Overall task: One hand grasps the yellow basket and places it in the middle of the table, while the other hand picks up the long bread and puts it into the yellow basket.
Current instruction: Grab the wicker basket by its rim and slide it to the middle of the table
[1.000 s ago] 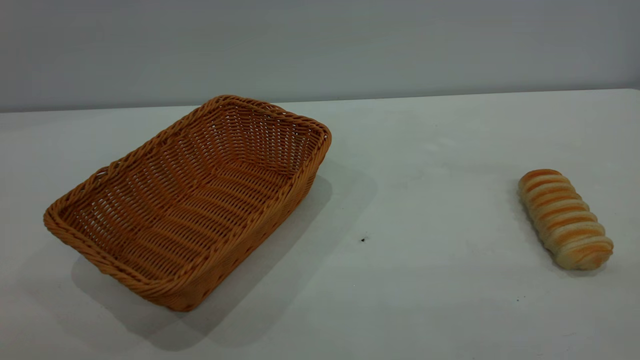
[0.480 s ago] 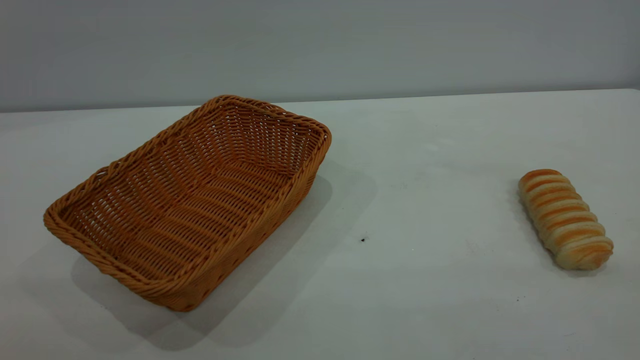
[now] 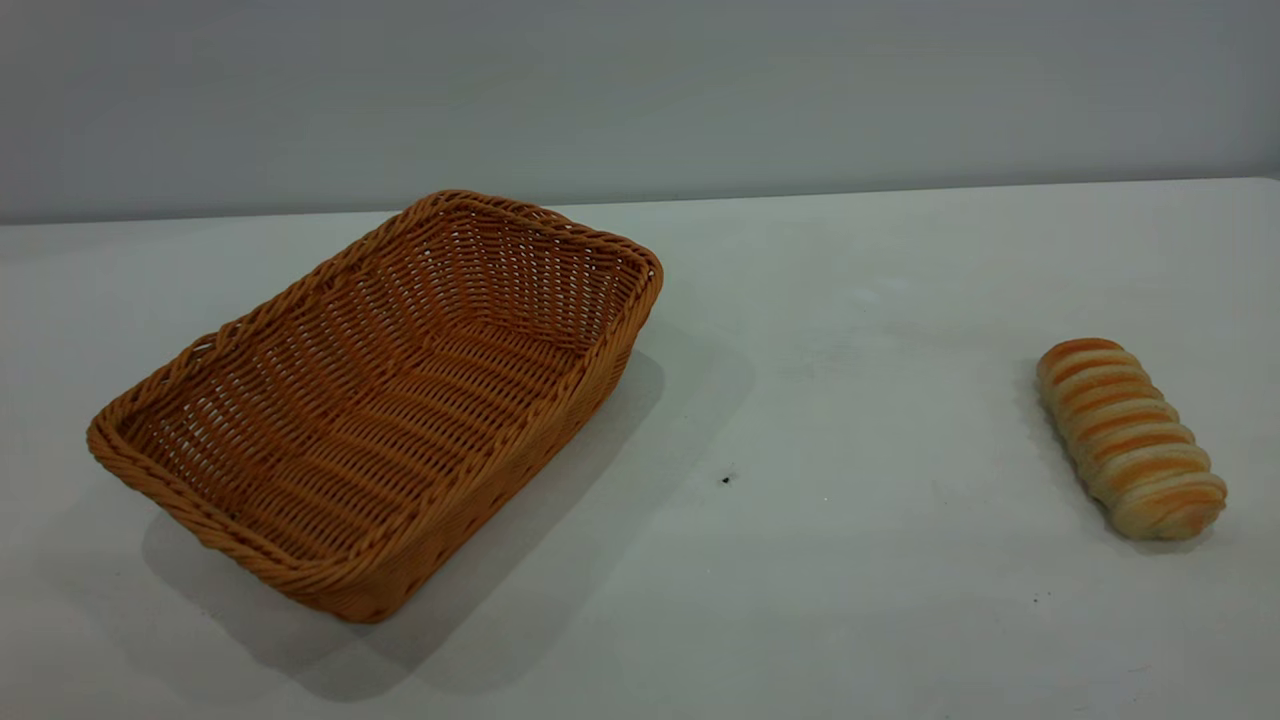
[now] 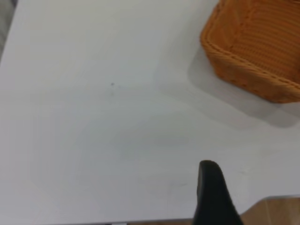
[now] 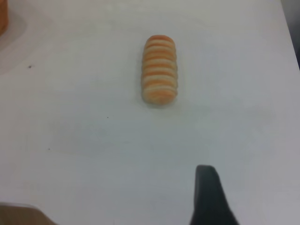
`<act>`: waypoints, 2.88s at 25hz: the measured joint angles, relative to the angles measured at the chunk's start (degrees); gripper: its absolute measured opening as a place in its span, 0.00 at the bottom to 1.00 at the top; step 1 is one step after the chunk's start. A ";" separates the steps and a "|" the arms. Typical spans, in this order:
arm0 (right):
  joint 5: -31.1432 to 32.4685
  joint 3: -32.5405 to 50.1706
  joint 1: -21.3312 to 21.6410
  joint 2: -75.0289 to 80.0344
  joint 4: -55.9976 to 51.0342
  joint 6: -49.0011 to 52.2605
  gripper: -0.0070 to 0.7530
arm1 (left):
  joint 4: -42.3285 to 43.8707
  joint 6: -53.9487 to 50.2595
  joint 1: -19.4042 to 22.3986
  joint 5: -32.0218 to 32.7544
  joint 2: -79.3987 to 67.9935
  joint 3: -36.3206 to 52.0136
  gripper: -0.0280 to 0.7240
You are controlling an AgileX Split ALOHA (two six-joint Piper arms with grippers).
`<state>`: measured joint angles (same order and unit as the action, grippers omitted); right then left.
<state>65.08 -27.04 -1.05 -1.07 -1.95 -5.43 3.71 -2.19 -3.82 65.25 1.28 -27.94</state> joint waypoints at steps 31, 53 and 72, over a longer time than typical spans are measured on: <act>-14.40 -3.69 -5.81 26.43 9.89 5.97 0.66 | 6.44 -15.98 -9.41 -18.10 -29.92 -0.64 0.71; -21.82 -14.90 -5.81 61.58 3.27 5.99 0.66 | 8.78 -42.82 -9.41 -39.64 -71.09 -5.76 0.71; -21.82 -14.90 -9.10 61.58 -5.01 1.71 0.66 | -1.84 -43.69 -9.41 -26.49 -100.78 -26.93 0.71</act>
<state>43.27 -41.94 -10.15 60.51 -6.96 -3.72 1.87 -45.88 -13.23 38.76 -99.50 -54.87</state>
